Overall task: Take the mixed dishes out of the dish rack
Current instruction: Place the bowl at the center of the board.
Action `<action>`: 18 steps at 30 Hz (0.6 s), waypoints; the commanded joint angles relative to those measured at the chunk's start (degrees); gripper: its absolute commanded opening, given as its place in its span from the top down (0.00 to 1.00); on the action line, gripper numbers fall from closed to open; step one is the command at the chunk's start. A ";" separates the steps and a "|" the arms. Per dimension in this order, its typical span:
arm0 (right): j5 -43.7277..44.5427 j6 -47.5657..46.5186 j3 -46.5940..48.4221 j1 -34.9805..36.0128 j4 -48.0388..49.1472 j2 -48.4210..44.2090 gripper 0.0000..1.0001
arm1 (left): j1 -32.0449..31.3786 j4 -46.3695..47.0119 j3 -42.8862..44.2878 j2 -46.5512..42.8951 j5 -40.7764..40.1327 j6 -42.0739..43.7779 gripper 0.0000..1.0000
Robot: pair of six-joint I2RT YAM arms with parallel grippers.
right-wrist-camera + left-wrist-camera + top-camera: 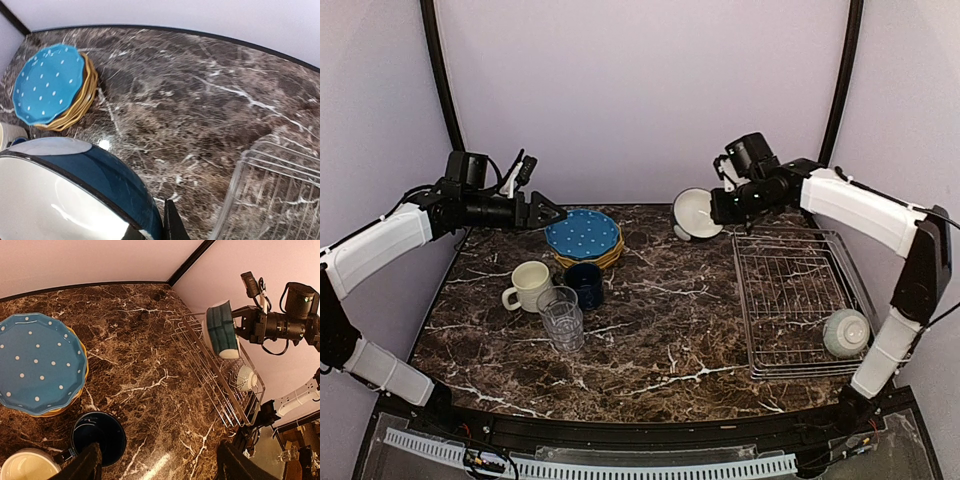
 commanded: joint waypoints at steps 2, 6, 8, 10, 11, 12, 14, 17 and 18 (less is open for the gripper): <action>3.25 -2.17 10.30 8.36 -1.79 12.91 1.00 | -0.19 0.88 -1.12 -1.40 -0.34 0.00 0.22; 2.64 -2.83 19.77 12.19 -4.13 24.63 1.00 | -0.19 0.98 -1.19 -1.35 -0.28 -0.08 0.22; 2.38 -2.79 24.01 13.40 -5.37 29.31 1.00 | -0.19 0.99 -1.19 -1.32 -0.19 -0.12 0.22; 2.36 -1.84 28.32 14.11 -7.61 33.22 1.00 | -0.19 0.98 -1.19 -1.31 -0.13 -0.08 0.22; 1.78 -1.70 29.41 14.30 -7.94 34.70 1.00 | -0.19 0.98 -1.19 -1.25 -0.16 -0.08 0.22; 1.30 -1.46 29.90 14.43 -8.01 35.70 1.00 | -0.19 0.98 -1.19 -1.19 -0.10 -0.08 0.22; 0.41 -0.88 30.40 14.56 -8.16 37.21 1.00 | -0.19 0.98 -1.19 -1.10 0.05 -0.16 0.22; 0.26 -0.76 29.85 14.71 -8.28 37.91 1.00 | -0.22 1.05 -1.19 -1.04 0.33 -0.32 0.22; 0.47 -0.76 29.59 14.73 -8.25 37.86 1.00 | -0.20 1.06 -1.19 -1.04 0.42 -0.31 0.22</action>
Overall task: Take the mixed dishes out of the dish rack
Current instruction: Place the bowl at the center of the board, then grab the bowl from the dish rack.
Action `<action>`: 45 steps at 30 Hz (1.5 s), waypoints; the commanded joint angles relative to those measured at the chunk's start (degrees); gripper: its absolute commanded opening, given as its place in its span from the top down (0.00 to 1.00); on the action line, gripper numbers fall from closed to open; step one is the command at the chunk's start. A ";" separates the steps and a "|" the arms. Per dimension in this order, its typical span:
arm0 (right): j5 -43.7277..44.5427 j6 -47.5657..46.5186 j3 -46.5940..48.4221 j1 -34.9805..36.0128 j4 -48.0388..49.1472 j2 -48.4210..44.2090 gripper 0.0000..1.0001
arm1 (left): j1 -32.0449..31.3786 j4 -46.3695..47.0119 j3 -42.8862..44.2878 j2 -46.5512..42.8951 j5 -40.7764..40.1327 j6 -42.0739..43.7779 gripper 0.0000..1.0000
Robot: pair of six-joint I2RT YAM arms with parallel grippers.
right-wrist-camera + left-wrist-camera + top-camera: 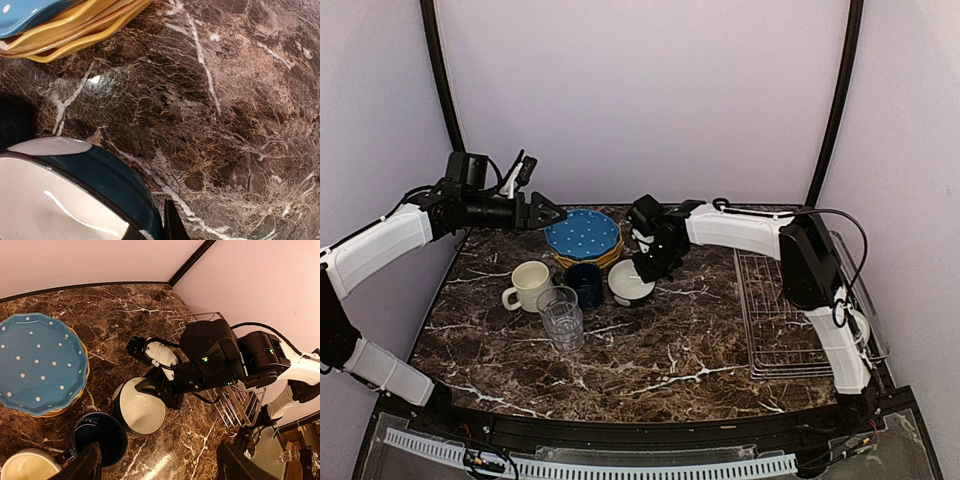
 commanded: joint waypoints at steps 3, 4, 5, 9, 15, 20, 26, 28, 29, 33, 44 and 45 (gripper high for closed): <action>-0.05 1.28 1.85 0.30 0.42 -1.00 1.00 | -0.19 0.73 -0.84 -1.05 0.98 -0.41 0.22; -0.08 1.34 1.67 0.37 0.28 -1.04 1.00 | -0.19 0.74 -0.84 -1.05 1.05 -0.49 0.22; -0.12 1.41 1.57 0.45 0.12 -0.97 0.99 | -0.19 0.81 -0.84 -0.98 1.10 -0.51 0.22; 0.03 1.58 1.54 0.87 -0.62 -0.84 0.85 | -0.19 0.82 -0.82 -0.92 1.18 -0.57 0.22; 0.06 1.76 3.43 0.94 -3.07 -2.44 0.66 | -0.19 0.91 -0.84 -0.71 1.54 -0.71 0.22; 5.03 2.02 -0.31 0.86 -5.91 -10.87 0.41 | -0.19 1.09 -0.93 -0.87 1.77 -0.78 0.21; 13.80 4.61 -10.12 0.53 -12.10 -25.73 0.10 | -0.19 1.26 -0.94 -0.78 2.11 -0.95 0.21; 16.37 6.96 -14.09 0.30 -15.71 -29.67 0.05 | -0.19 1.35 -0.95 -0.79 2.20 -1.01 0.22; 17.45 8.51 -16.19 0.06 -18.12 -32.87 0.03 | -0.19 1.35 -1.00 -0.79 2.21 -1.03 0.22; 20.18 17.35 -25.31 -1.47 -28.08 -42.36 0.01 | -0.19 1.61 -1.09 -0.79 2.59 -1.28 0.21; 13.82 37.22 -47.78 -15.08 -40.97 -66.29 0.01 | -0.19 1.88 -1.10 -0.96 3.39 -1.65 0.21; 14.06 36.97 -48.60 -17.13 -40.66 -67.86 0.01 | -0.19 1.93 -1.11 -0.96 3.41 -1.77 0.21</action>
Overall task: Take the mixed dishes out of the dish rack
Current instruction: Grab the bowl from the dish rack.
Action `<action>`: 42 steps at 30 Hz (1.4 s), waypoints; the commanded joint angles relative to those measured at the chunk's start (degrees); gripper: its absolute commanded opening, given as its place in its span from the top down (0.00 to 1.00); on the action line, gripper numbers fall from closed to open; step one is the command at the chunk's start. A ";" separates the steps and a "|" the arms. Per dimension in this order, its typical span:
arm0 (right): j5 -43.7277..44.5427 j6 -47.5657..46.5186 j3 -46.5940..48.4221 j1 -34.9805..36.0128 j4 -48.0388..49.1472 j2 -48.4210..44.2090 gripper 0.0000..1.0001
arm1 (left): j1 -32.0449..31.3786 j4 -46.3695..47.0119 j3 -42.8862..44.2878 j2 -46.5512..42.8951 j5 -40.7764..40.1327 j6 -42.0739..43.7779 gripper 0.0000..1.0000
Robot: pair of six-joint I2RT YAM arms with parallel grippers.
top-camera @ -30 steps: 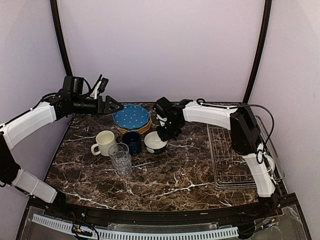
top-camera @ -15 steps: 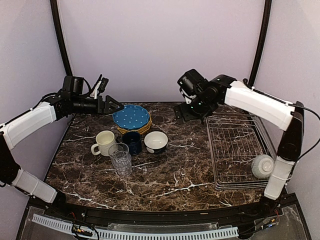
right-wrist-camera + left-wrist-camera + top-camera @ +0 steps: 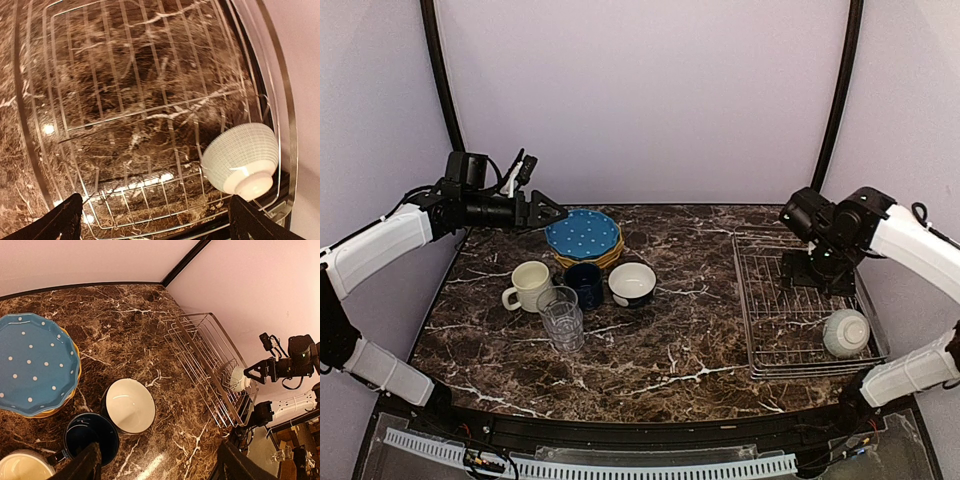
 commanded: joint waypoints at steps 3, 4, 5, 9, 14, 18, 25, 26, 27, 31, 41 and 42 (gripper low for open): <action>2.54 5.55 -5.58 -10.31 -9.52 -9.23 0.01 | -0.19 1.26 -1.09 -0.88 1.75 -0.46 0.21; 3.60 5.37 -6.45 -12.04 -9.46 -9.24 0.01 | -0.19 1.31 -1.11 -0.84 1.77 -0.44 0.21; 4.10 4.65 -7.30 -13.78 -9.01 -8.87 0.01 | -0.19 1.30 -1.14 -0.80 1.74 -0.44 0.21; 6.83 5.20 -8.48 -17.46 -6.28 -6.04 0.01 | -0.19 1.29 -1.15 -0.79 1.54 -0.40 0.21; 10.33 11.40 -9.29 -20.22 -8.24 0.65 0.01 | -0.20 1.33 -1.24 -0.36 1.60 -0.44 0.21; 10.74 9.73 -8.84 -21.18 -6.77 5.74 0.01 | -0.19 1.49 -1.32 -0.30 1.91 -0.59 0.21; 9.65 16.92 -11.79 -21.33 -10.65 14.24 0.01 | -0.19 1.60 -1.35 -0.25 2.06 -0.73 0.21; 9.40 17.57 -12.17 -21.44 -10.65 15.23 0.01 | -0.19 1.67 -1.39 -0.26 2.14 -0.76 0.21; 9.11 18.09 -12.21 -21.50 -10.71 16.39 0.01 | -0.19 1.78 -1.43 -0.21 2.25 -0.83 0.21; 7.96 20.40 -11.46 -21.53 -10.69 19.19 0.01 | -0.19 1.89 -1.48 0.09 2.54 -1.06 0.21; 6.77 18.52 -8.85 -21.55 -10.74 11.53 0.01 | -0.19 2.02 -1.52 0.18 2.64 -1.13 0.21; 6.69 18.20 -8.84 -21.54 -10.67 10.00 0.01 | -0.19 2.09 -1.53 0.18 2.83 -1.25 0.21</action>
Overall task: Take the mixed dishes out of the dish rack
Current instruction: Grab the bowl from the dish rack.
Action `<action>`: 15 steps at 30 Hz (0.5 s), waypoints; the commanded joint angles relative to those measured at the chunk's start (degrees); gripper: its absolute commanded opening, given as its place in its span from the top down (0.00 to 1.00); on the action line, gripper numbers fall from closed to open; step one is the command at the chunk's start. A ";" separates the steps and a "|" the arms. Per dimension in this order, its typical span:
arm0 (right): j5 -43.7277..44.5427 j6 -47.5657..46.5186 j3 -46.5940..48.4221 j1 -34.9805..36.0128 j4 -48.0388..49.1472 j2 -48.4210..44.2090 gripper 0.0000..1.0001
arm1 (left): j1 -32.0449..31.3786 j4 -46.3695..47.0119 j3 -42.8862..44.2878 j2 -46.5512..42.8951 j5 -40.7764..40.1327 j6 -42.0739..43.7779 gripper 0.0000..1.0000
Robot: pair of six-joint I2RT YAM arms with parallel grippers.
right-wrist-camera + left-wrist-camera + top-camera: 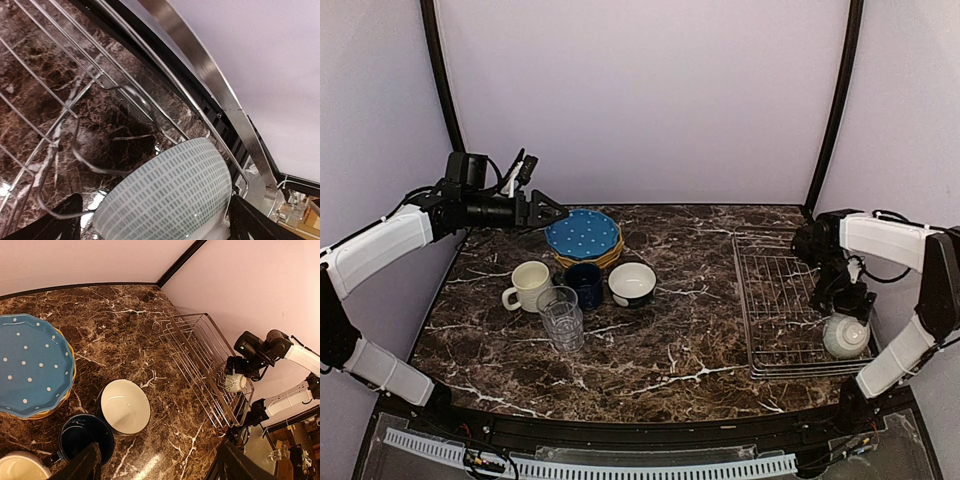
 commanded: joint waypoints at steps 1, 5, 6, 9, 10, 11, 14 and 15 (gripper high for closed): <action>-2.21 -0.66 1.61 0.07 -7.34 -7.43 0.01 | -0.19 0.95 -1.11 0.14 1.59 -0.47 0.21; -2.99 -1.52 1.10 0.07 -7.26 -12.73 0.01 | -0.24 1.29 -1.15 0.23 2.11 -0.89 0.21; -3.77 -1.67 1.06 0.09 -7.24 -13.45 0.01 | -0.22 1.29 -1.13 0.21 2.12 -0.90 0.21; -6.96 -1.85 1.20 0.09 -7.26 -14.10 0.01 | -0.19 1.39 -1.21 0.19 2.13 -0.91 0.21; -7.85 -1.38 1.22 0.08 -7.22 -14.05 0.01 | -0.19 1.39 -1.16 0.11 2.17 -0.95 0.21; -8.45 -0.32 1.09 0.07 -7.25 -13.97 0.01 | -0.19 1.39 -1.23 0.12 2.14 -0.98 0.21; -8.17 3.12 1.00 0.07 -7.33 -13.67 0.01 | -0.19 1.46 -1.28 -0.03 2.12 -0.99 0.21; -7.77 4.32 0.86 0.07 -7.31 -13.59 0.01 | -0.19 1.54 -1.33 -0.03 2.14 -1.04 0.21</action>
